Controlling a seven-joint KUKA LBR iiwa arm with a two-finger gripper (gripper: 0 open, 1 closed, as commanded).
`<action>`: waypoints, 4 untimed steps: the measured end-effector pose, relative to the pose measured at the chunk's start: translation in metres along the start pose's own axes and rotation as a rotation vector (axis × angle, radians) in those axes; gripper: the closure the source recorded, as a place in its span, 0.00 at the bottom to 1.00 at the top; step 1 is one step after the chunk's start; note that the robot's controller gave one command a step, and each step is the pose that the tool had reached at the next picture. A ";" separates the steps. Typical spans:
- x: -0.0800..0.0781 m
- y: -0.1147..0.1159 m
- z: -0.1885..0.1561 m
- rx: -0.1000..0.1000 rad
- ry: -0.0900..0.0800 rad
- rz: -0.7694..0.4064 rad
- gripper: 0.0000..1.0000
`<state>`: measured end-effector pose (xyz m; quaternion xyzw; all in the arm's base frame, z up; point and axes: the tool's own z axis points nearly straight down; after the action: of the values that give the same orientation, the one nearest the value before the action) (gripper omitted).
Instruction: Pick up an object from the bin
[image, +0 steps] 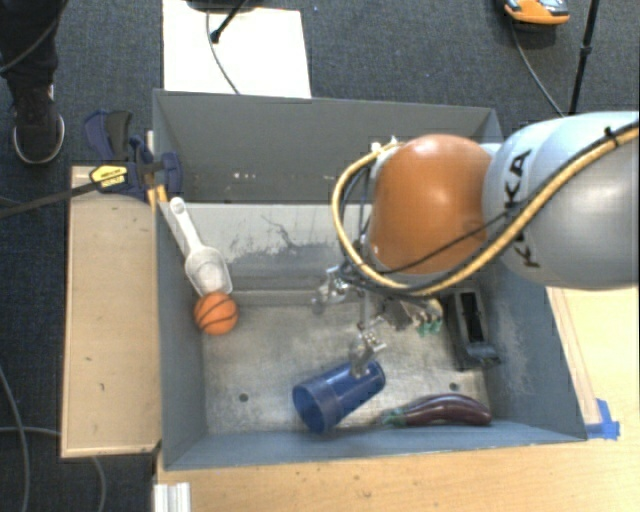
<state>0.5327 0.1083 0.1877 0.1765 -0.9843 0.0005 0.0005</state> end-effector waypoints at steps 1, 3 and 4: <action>0.022 -0.008 0.042 0.001 -0.011 -0.131 0.00; 0.033 -0.019 0.111 0.000 -0.008 -0.093 1.00; 0.006 -0.006 -0.008 -0.001 -0.003 -0.092 1.00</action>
Offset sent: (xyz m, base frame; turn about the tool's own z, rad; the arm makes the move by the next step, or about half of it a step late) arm -0.0274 -0.0309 -0.1177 -0.0996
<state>0.5294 0.1007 0.1960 0.2215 -0.9752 -0.0003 -0.0007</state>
